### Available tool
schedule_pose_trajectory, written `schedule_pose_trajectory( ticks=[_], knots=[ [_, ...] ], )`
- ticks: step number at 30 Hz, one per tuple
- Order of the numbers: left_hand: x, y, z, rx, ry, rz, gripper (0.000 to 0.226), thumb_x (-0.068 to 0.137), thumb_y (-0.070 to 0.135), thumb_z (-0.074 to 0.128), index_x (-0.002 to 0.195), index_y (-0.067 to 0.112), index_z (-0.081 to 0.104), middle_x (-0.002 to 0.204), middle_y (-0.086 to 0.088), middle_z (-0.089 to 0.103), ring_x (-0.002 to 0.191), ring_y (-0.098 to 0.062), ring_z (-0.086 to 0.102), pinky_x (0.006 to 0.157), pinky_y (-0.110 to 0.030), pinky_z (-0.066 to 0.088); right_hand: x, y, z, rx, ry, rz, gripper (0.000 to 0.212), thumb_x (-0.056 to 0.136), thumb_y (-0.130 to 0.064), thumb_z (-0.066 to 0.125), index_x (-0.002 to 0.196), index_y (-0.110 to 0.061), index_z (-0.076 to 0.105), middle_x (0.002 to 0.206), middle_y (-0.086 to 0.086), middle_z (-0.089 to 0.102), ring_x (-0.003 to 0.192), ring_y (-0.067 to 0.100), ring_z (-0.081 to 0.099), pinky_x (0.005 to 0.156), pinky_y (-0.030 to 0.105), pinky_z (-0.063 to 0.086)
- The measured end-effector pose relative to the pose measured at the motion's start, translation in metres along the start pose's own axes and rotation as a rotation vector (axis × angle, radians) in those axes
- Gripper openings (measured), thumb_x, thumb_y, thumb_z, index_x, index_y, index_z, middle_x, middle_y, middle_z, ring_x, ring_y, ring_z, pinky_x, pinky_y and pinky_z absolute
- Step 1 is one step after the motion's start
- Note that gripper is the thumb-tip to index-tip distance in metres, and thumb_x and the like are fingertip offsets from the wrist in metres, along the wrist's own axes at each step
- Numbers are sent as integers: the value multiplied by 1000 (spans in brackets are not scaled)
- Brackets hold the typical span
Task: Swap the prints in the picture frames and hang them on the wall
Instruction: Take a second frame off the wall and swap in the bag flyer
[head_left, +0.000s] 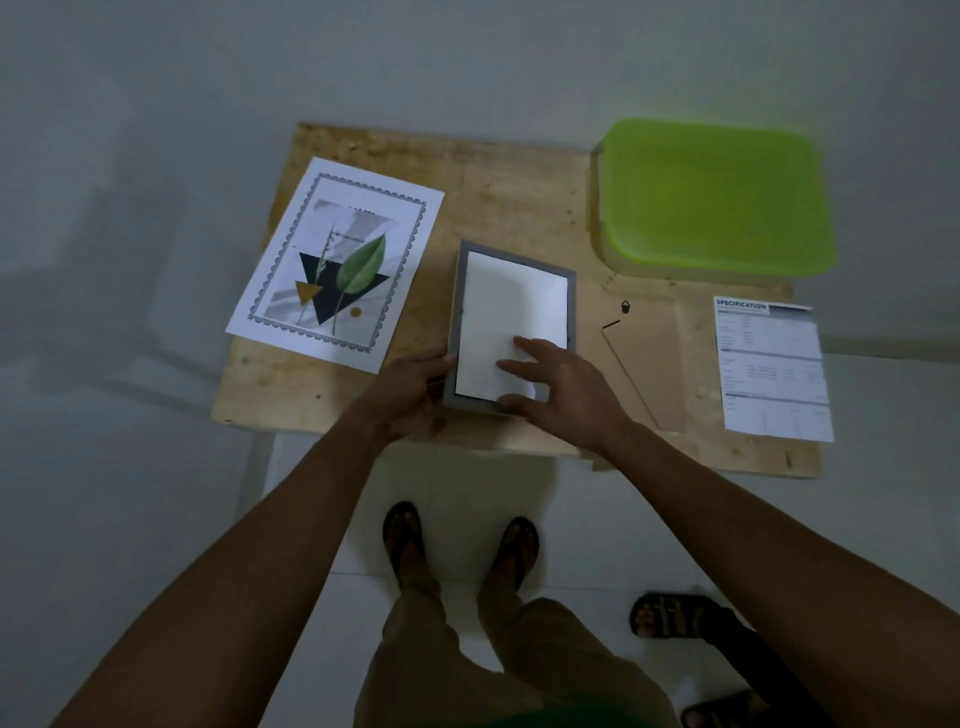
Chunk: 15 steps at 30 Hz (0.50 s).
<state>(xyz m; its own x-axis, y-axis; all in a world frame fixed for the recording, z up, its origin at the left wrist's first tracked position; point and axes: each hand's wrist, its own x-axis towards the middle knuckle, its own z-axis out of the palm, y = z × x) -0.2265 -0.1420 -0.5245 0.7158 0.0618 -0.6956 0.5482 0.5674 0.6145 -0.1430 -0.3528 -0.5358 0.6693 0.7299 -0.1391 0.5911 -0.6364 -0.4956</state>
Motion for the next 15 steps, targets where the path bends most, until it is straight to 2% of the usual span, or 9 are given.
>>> schedule_pose_trajectory(
  ticks=[6,10,15],
  knots=[
    [5,1,-8,-79,-64,-19,34,103,12,46,133,0,57,119,-17,67,99,-24,69,72,-30,61,6,-10,3,45,57,35,41,89,-50,70,126,-33,70,150,-2,52,136,21,46,106,37,42],
    [10,1,-14,-124,-103,-28,35,102,13,49,134,-1,56,129,-21,63,110,-27,66,84,-33,60,7,-14,3,76,90,37,37,88,-51,71,121,-33,73,146,-4,56,133,20,48,103,38,44],
    [12,3,-14,-139,-141,-5,32,102,11,47,129,-1,59,125,-20,65,107,-25,68,90,-34,58,8,-22,6,77,151,-14,34,86,-50,73,114,-31,77,139,-5,62,125,20,55,98,36,48]
  ],
)
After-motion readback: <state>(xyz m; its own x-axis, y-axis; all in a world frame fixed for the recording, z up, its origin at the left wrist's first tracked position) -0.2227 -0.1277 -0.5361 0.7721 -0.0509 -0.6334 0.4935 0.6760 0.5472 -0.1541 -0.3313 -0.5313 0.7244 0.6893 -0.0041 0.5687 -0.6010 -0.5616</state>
